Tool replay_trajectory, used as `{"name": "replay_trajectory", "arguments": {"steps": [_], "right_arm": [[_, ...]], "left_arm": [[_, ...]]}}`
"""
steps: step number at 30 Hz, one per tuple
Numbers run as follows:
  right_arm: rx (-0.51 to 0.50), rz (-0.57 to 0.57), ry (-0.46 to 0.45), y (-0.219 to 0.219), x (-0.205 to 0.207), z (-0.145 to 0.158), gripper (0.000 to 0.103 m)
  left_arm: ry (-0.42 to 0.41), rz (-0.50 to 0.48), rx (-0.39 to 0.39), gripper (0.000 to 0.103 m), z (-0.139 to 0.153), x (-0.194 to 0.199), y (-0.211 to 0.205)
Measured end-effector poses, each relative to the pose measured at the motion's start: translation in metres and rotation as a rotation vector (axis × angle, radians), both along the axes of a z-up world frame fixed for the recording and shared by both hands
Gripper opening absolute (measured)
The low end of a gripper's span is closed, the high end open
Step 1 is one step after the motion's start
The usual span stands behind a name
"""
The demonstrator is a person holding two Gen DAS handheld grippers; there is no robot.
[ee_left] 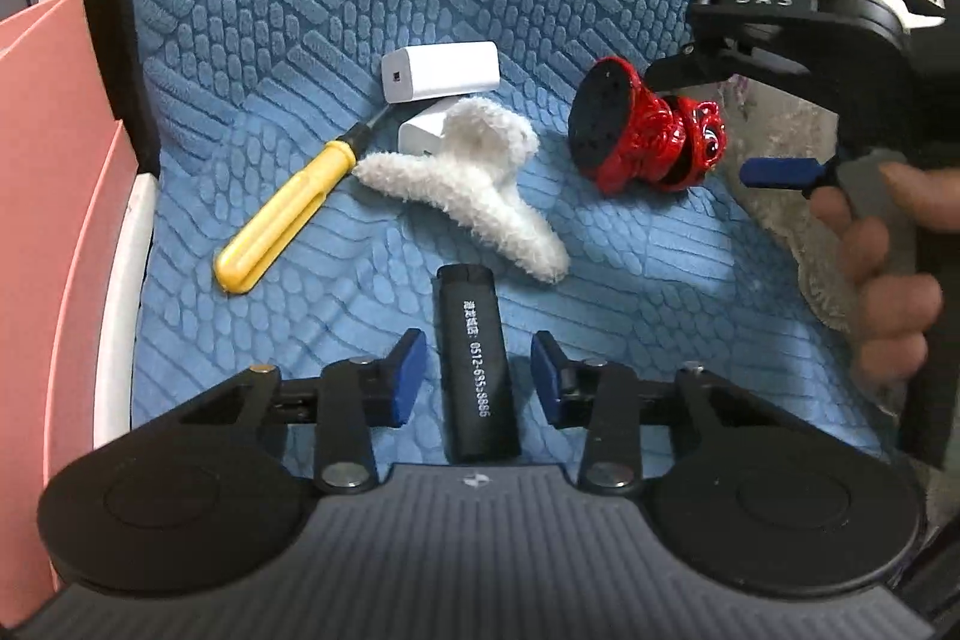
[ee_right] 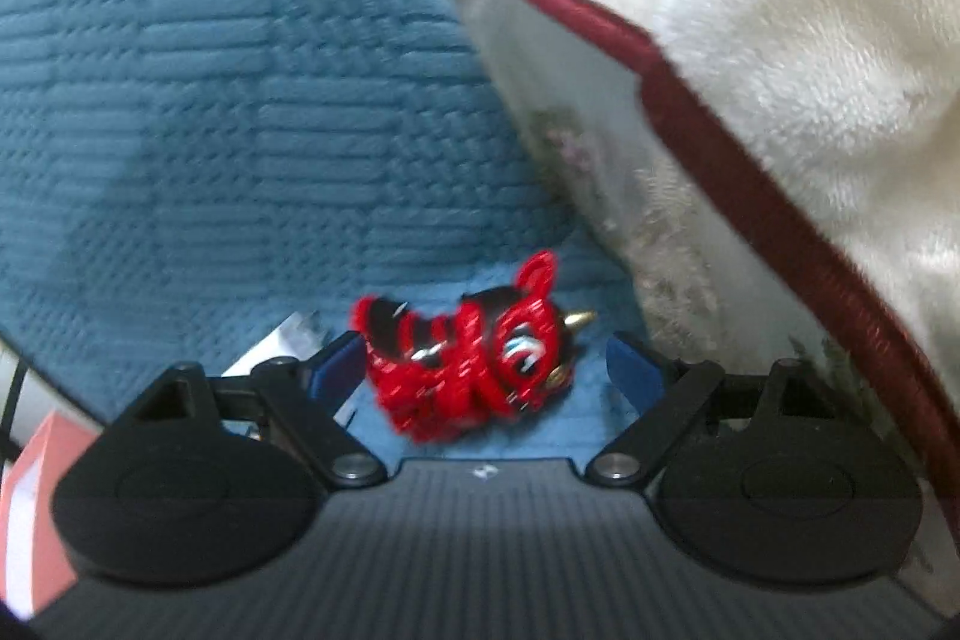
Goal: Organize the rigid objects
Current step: 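Grasp the black USB stick with the left tool while the right tool grasps the red lion figurine, then lift the black USB stick with the left tool while the right tool lifts the red lion figurine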
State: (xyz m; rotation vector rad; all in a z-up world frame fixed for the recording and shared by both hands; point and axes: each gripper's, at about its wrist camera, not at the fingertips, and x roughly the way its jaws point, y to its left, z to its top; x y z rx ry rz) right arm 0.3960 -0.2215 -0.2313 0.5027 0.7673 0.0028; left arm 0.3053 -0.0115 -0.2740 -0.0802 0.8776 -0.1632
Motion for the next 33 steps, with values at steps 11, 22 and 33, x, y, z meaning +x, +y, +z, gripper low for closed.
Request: {"name": "replay_trajectory", "arguments": {"steps": [11, 22, 33], "right_arm": [[0.16, -0.148, 0.04, -0.028, 0.007, -0.019, 0.073], [0.096, -0.056, 0.005, -0.011, -0.008, 0.0, 0.059], [-0.27, 0.102, -0.09, 0.037, -0.03, 0.03, 0.058]], "left_arm": [[0.011, -0.018, 0.041, 0.028, 0.001, 0.004, -0.004], [0.037, 0.036, -0.034, 0.027, 0.013, 0.006, 0.015], [0.031, 0.044, -0.056, 0.027, 0.016, 0.003, 0.017]]}}
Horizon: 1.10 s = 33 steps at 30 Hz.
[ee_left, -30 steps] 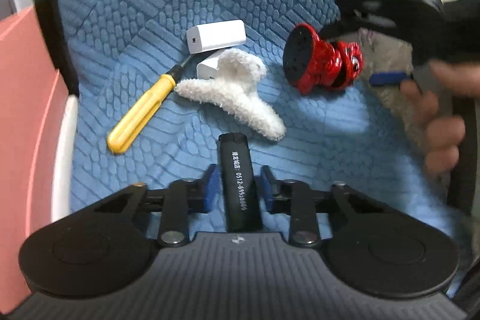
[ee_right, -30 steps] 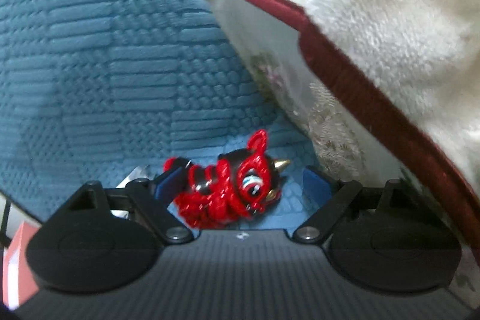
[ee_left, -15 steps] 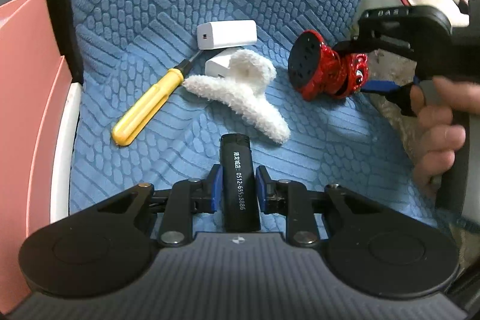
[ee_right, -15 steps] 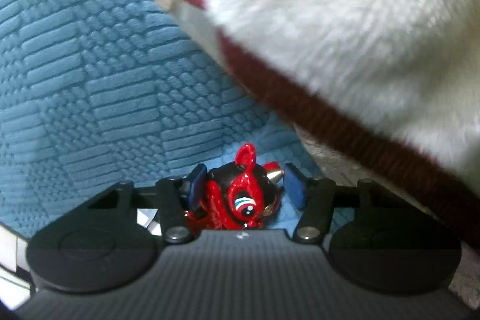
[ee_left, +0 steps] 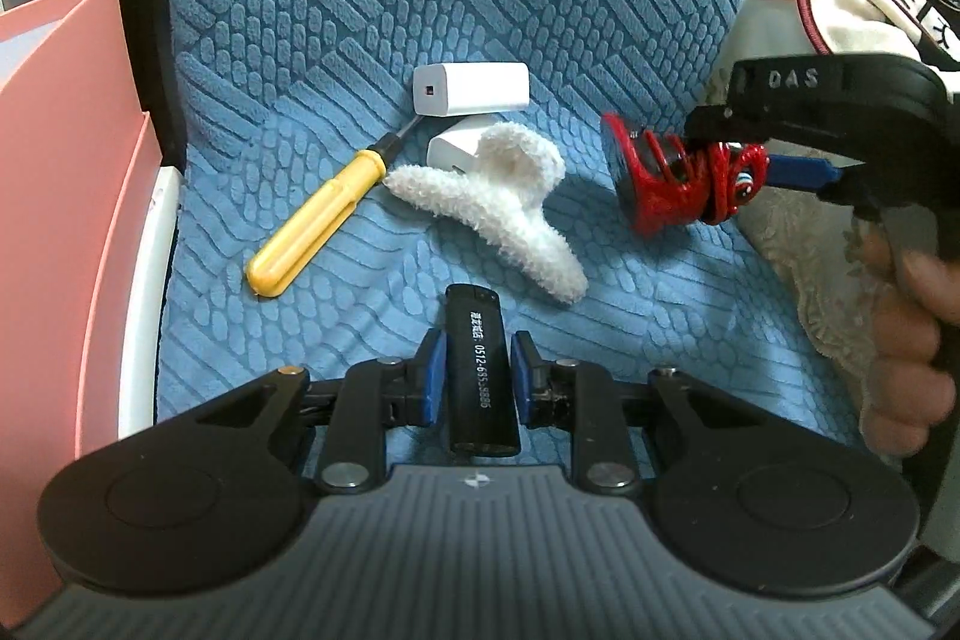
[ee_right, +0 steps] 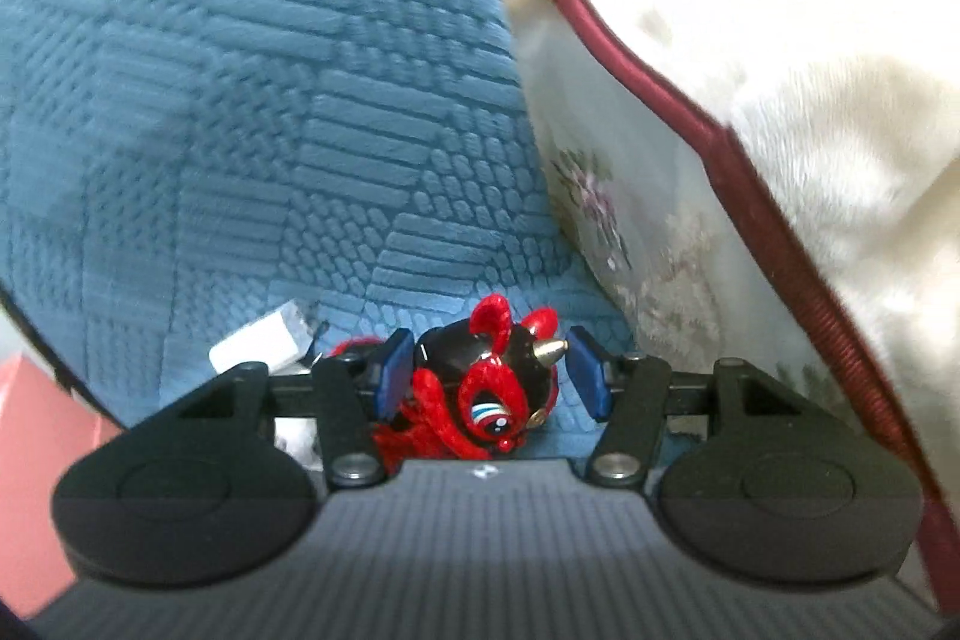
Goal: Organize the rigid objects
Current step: 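Lift the black USB stick with the left tool while the right tool lifts the red lion figurine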
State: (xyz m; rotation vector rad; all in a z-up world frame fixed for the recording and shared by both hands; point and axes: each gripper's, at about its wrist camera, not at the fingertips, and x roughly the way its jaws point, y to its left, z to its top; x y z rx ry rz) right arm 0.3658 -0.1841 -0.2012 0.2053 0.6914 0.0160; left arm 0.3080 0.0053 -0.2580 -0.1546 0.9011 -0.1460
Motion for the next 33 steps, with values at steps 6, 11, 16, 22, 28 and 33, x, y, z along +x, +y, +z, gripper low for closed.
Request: {"name": "replay_trajectory", "arguments": {"steps": [6, 11, 16, 22, 28, 33], "right_arm": [[-0.173, 0.068, -0.017, 0.016, -0.014, 0.004, 0.058], [-0.319, 0.126, -0.031, 0.023, -0.039, 0.011, 0.058], [-0.467, 0.205, 0.002, 0.03, -0.053, 0.005, 0.059], [-0.467, 0.221, -0.005, 0.033, -0.053, 0.008, 0.059], [-0.324, 0.233, -0.037, 0.022, -0.055, 0.015, 0.076], [-0.158, 0.233, 0.09, 0.009, -0.04, 0.003, 0.076]], "left_arm": [[0.008, 0.008, -0.013, 0.027, 0.0, 0.001, 0.001], [0.019, 0.011, -0.029, 0.027, -0.001, 0.0, 0.0], [0.023, 0.008, -0.029, 0.027, -0.002, -0.001, -0.003], [0.019, 0.021, -0.033, 0.026, -0.002, 0.0, -0.001], [0.027, 0.028, -0.036, 0.026, -0.003, 0.001, 0.0], [0.026, 0.034, -0.039, 0.026, -0.002, -0.001, 0.003]]}}
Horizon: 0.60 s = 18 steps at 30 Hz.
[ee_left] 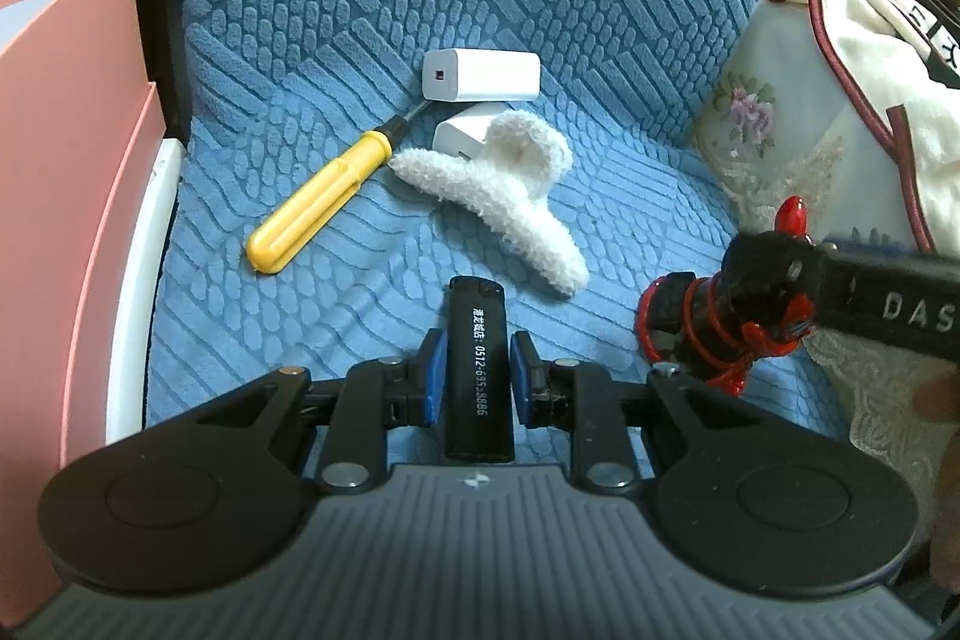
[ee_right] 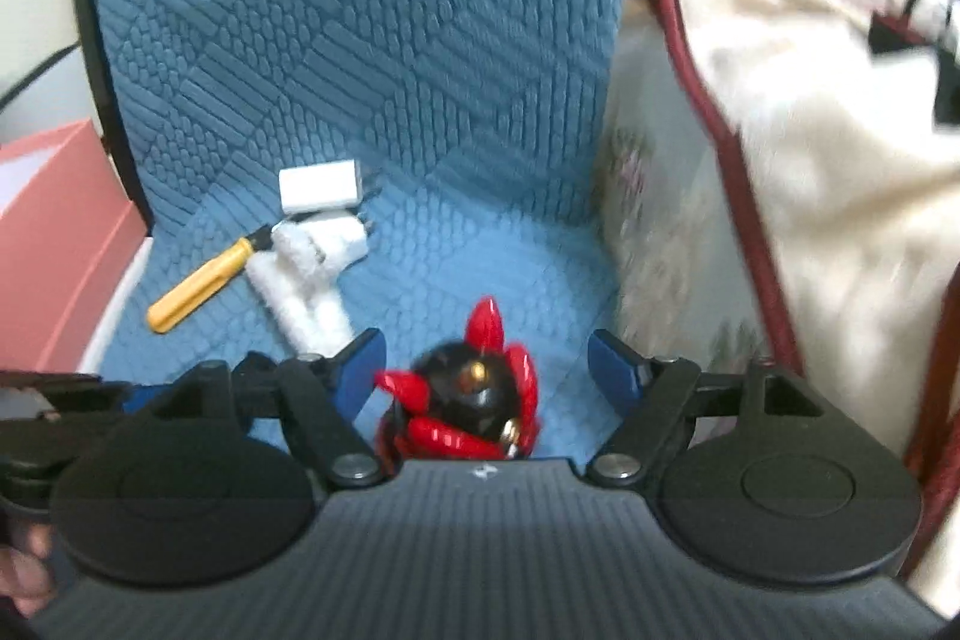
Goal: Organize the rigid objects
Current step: 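Lift the black USB stick with the left tool while the right tool lifts the red lion figurine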
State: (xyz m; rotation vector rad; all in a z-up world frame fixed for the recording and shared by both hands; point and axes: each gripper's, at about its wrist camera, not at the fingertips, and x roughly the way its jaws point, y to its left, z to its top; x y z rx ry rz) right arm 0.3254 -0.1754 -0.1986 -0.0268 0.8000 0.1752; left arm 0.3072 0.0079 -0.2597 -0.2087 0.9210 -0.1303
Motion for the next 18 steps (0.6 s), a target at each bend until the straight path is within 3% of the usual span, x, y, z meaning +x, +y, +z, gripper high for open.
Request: {"name": "replay_trajectory", "arguments": {"steps": [4, 8, 11, 18], "right_arm": [[0.038, -0.032, 0.095, 0.0, 0.01, -0.017, 0.076], [0.052, -0.045, 0.087, 0.004, 0.011, -0.021, 0.074], [0.078, -0.058, 0.07, 0.002, 0.01, -0.021, 0.062], [0.101, -0.114, 0.068, -0.002, 0.009, -0.018, 0.061]], "left_arm": [[0.001, 0.008, -0.007, 0.026, 0.001, 0.0, 0.003], [0.003, 0.01, -0.016, 0.026, 0.003, 0.001, 0.005], [0.003, 0.011, -0.022, 0.026, 0.004, 0.002, 0.005], [-0.006, 0.011, -0.03, 0.026, 0.014, 0.0, 0.003]]}}
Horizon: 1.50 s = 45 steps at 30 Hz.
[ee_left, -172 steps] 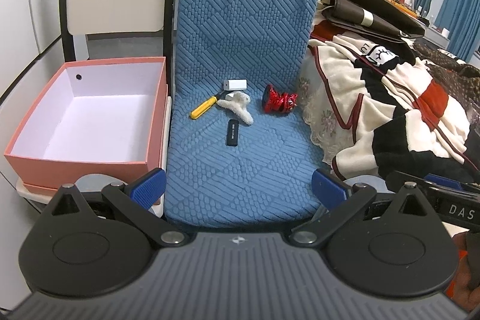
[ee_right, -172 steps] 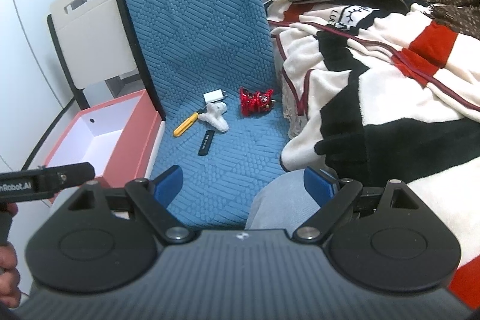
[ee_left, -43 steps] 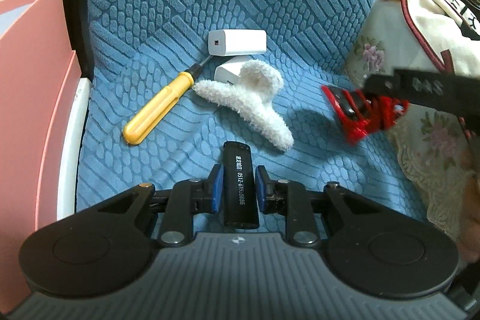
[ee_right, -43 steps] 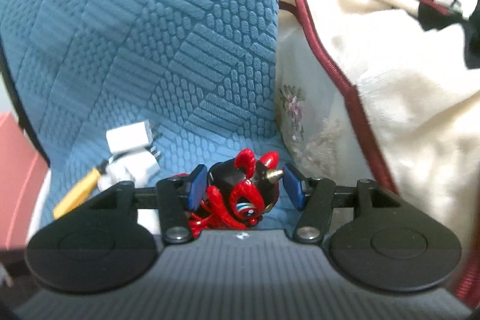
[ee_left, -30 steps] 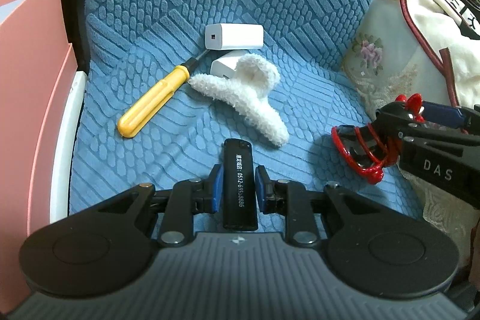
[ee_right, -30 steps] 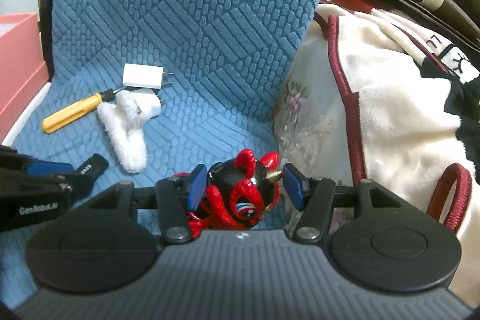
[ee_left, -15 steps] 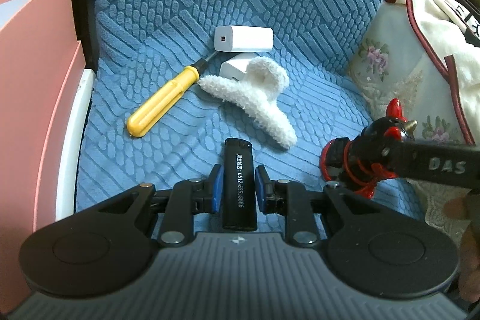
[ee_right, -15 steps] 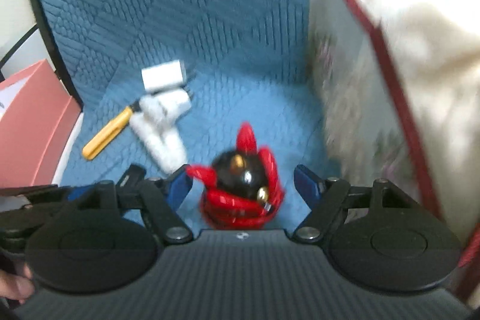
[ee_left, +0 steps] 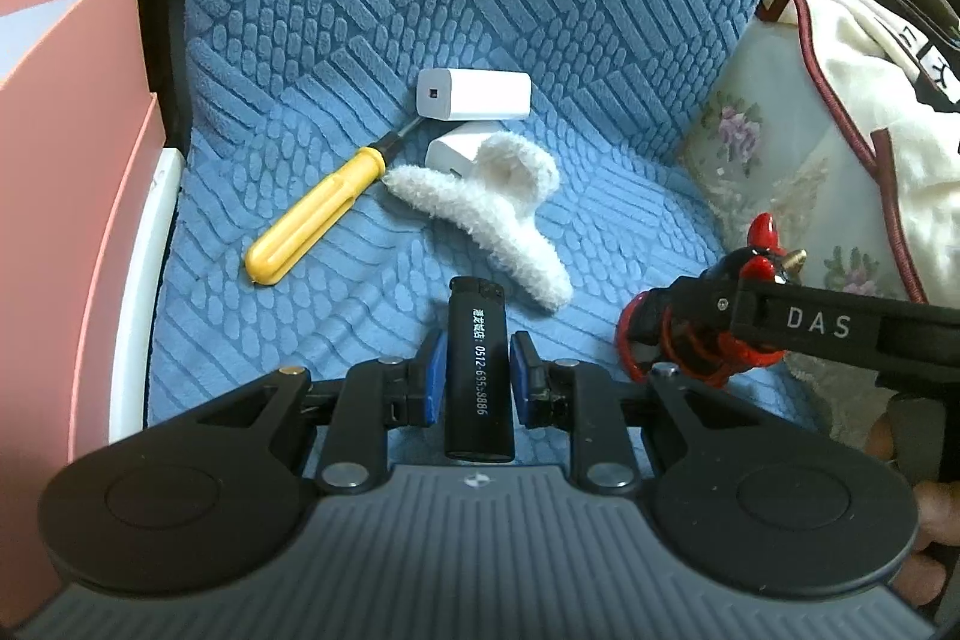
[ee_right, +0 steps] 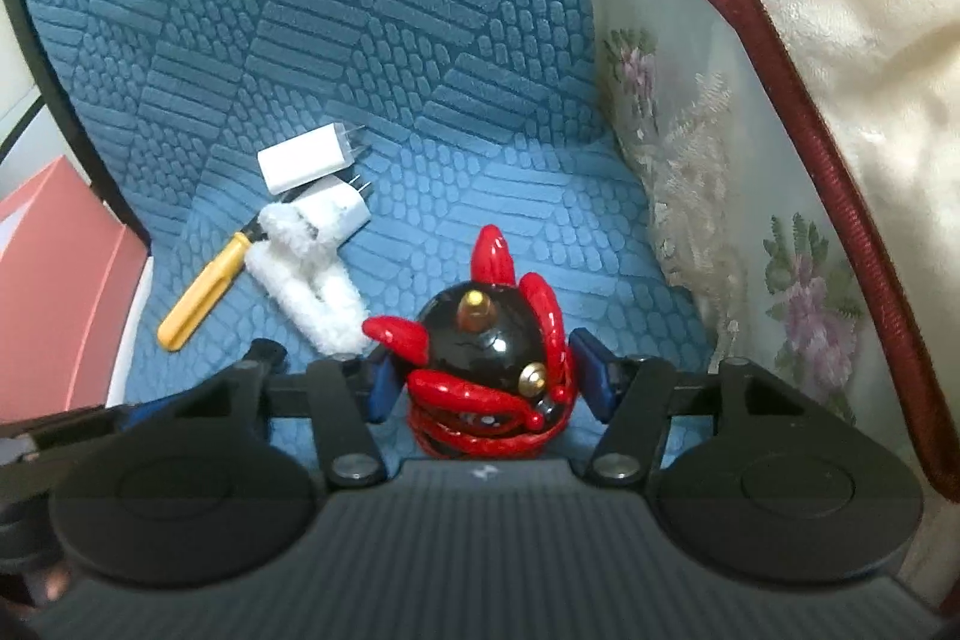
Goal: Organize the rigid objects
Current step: 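Lift the black USB stick with the left tool while the right tool lifts the red lion figurine, then carry the USB stick with the left tool while the right tool carries the lion into the pink box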
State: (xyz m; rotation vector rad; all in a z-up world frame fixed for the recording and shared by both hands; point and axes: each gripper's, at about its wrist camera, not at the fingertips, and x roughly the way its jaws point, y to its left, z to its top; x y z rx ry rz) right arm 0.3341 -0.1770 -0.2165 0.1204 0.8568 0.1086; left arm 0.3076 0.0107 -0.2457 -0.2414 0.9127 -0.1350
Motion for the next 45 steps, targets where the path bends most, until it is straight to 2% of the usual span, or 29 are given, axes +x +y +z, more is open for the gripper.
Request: {"name": "replay_trajectory", "arguments": {"steps": [6, 14, 27, 35, 45], "right_arm": [[-0.014, -0.005, 0.01, -0.004, -0.007, 0.005, 0.061], [-0.031, 0.02, 0.026, -0.004, -0.03, 0.013, 0.061], [0.001, 0.081, 0.065, -0.011, -0.098, 0.04, 0.061], [0.039, 0.09, 0.038, -0.01, -0.127, 0.071, 0.061], [0.048, 0.148, -0.023, 0.014, -0.148, 0.114, 0.061]], "left_arm": [[-0.003, 0.041, -0.015, 0.026, 0.009, -0.008, 0.005], [-0.009, 0.038, -0.007, 0.026, 0.027, -0.025, 0.001], [0.027, 0.027, -0.043, 0.026, 0.065, -0.086, -0.004], [-0.015, -0.01, -0.052, 0.026, 0.108, -0.114, -0.013], [-0.079, 0.042, -0.054, 0.026, 0.162, -0.144, 0.015]]}}
